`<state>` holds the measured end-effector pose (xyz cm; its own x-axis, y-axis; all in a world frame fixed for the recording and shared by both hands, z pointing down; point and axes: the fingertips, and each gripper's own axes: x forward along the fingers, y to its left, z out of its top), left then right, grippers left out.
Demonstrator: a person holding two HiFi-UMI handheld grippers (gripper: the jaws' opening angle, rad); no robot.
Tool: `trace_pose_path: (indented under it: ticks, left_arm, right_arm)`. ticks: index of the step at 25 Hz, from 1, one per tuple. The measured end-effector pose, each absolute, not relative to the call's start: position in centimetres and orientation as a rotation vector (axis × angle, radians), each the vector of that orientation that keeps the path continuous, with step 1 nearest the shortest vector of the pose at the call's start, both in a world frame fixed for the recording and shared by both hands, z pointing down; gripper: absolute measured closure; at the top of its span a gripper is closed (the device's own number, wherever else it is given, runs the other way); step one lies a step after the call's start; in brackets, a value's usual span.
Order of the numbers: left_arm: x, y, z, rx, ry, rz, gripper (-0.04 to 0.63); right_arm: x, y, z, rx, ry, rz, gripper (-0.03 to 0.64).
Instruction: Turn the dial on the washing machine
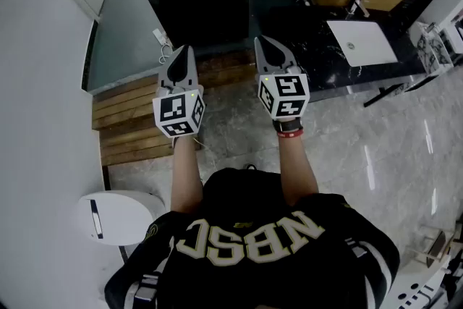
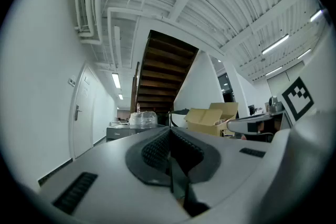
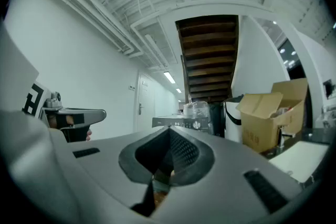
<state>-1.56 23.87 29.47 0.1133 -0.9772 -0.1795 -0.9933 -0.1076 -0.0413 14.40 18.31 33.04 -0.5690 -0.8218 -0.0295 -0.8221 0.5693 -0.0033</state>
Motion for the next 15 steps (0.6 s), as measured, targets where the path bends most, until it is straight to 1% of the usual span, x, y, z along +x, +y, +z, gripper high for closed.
trace_pose_path:
  ticks: [6,11,15]
  left_arm:
    - [0.6,21.8,31.3,-2.279,1.988,0.181,0.583]
    - [1.0,18.8,32.0,-2.304,1.975,0.161,0.583]
    - [0.5,14.6,32.8,-2.326,1.955,0.155,0.583]
  right_arm:
    - [16.1,16.1,34.6,-1.423,2.759,-0.056,0.612]
    - [16.0,13.4,35.3,-1.388,2.725,-0.160,0.612]
    - [15.2,9.6,36.2,-1.413,2.726,-0.177,0.612]
